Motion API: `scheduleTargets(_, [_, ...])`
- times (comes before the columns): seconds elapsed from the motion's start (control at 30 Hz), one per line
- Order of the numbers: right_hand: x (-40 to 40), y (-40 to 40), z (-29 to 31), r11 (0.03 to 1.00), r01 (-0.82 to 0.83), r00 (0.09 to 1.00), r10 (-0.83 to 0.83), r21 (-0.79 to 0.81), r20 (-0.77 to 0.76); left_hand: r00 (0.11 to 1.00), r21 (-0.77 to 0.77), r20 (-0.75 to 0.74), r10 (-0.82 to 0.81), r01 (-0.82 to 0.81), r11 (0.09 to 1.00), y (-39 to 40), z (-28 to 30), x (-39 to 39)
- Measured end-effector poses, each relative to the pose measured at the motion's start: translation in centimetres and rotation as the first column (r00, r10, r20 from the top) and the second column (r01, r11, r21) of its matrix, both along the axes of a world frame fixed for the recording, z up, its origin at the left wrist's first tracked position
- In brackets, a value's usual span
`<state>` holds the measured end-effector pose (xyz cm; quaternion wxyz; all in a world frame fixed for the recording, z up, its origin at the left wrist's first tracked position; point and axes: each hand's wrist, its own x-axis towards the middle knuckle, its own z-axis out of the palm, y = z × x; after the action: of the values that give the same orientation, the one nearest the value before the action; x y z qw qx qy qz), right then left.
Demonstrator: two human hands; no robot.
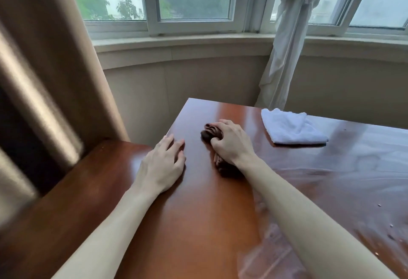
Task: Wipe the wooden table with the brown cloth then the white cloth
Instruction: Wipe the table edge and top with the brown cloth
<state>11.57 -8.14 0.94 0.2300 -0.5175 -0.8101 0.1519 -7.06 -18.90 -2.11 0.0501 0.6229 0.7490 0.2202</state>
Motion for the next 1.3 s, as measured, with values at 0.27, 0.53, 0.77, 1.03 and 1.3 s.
scheduleTargets(0.27, [-4.7, 17.0, 0.0, 0.99, 0.134, 0.99, -0.132, -0.048, 0.038, 0.998, -0.022, 0.023, 0.057, -0.057, 0.998, 0.4, 0.2, 0.2])
scheduleTargets(0.53, [-3.6, 10.1, -0.3, 1.0, 0.029, 0.997, -0.029, 0.002, 0.073, 0.999, -0.015, 0.017, 0.048, -0.048, 0.999, 0.7, -0.1, -0.2])
scheduleTargets(0.77, [0.0, -6.4, -0.4, 0.993, -0.122, 0.99, 0.121, 0.007, 0.066, 0.997, -0.019, -0.062, 0.042, -0.043, 0.999, 0.0, 0.2, 0.1])
scheduleTargets(1.03, [2.2, -10.0, 0.1, 0.981, -0.193, 0.98, 0.194, -0.024, 0.037, 0.996, -0.061, -0.074, 0.056, -0.06, 0.996, -0.4, 0.3, 0.3])
scheduleTargets(1.3, [-0.4, 6.7, 0.1, 0.999, 0.02, 0.998, -0.018, -0.035, 0.067, 0.998, -0.07, -0.039, 0.046, -0.049, 0.996, 0.0, -0.1, 0.1])
